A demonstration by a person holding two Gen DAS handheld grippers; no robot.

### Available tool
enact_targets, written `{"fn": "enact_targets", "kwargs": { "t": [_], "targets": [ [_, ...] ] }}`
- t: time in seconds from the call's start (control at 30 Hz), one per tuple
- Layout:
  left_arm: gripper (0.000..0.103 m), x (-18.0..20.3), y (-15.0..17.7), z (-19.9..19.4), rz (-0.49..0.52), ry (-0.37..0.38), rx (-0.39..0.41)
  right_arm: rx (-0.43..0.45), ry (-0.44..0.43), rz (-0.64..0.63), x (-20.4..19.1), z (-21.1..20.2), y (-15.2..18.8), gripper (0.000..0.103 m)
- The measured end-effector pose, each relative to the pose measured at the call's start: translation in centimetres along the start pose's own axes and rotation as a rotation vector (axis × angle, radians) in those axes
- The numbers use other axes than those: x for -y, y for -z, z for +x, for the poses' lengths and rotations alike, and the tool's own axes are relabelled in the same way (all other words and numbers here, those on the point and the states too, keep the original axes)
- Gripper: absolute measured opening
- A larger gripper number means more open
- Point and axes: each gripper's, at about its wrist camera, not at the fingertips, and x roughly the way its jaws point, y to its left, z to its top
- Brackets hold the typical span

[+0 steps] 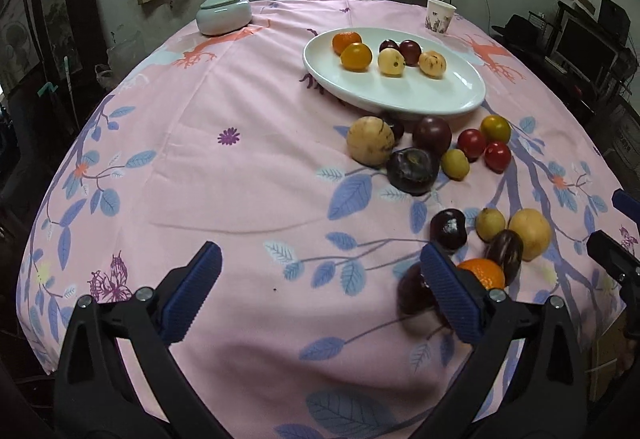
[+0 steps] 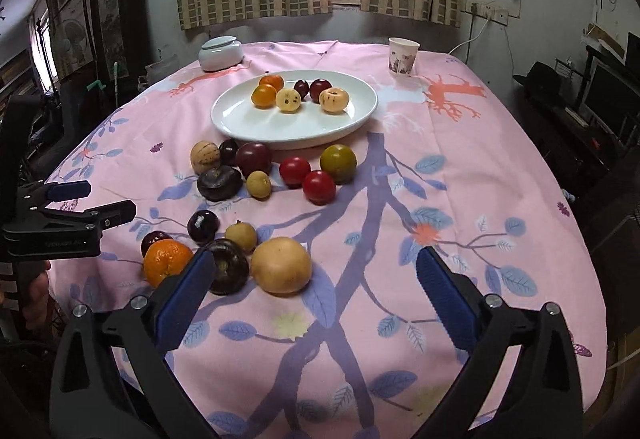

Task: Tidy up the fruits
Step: 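Withdraw both tools from the plate toward the remaining fruits, then grasp a dark plum with the left tool while the right tool grasps the large pale pear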

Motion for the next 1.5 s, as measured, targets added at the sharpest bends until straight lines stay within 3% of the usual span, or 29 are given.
{"fn": "enact_targets", "kwargs": {
  "t": [0.13, 0.27, 0.5, 0.6, 0.97, 1.13, 1.2, 1.23, 1.37, 1.5],
  "targets": [
    [0.101, 0.5, 0.5, -0.2, 0.02, -0.022, 0.0, -0.067, -0.043, 0.012, -0.2, 1.6, 0.9, 0.078],
    [0.101, -0.2, 1.1, 0.2, 0.012, -0.039, -0.023, -0.143, -0.072, 0.018, -0.5, 3.7, 1.8, 0.071],
    [0.101, -1.3, 2.4, 0.2, 0.01, -0.037, -0.057, -0.189, -0.065, 0.003, -0.9, 6.4, 1.8, 0.064],
    [0.101, -1.2, 2.8, 0.3, 0.018, -0.032, -0.07, -0.181, -0.098, -0.001, -1.3, 7.1, 1.1, 0.046],
    [0.101, 1.7, 3.6, 2.7, 0.096, 0.039, -0.151, -0.192, -0.107, 0.1, 0.5, 5.3, 1.5, 0.046],
    [0.098, 3.0, 3.0, 3.8, 0.089, 0.084, -0.149, -0.178, -0.128, 0.124, 1.0, 4.5, 1.6, 0.046],
    [0.093, 3.7, 2.7, 3.9, 0.097, 0.083, -0.124, -0.176, -0.134, 0.127, 1.1, 4.4, 1.6, 0.046],
    [0.085, 4.1, 2.6, 3.8, 0.11, 0.093, -0.115, -0.176, -0.137, 0.13, 1.1, 4.3, 1.6, 0.046],
    [0.031, 4.9, 2.7, 2.9, 0.145, 0.141, -0.091, -0.175, -0.143, 0.143, 1.3, 4.1, 1.5, 0.046],
    [0.031, 4.6, 2.7, 2.4, 0.127, 0.159, -0.098, -0.162, -0.154, 0.142, 1.1, 3.8, 1.3, 0.046]
  ]
}}
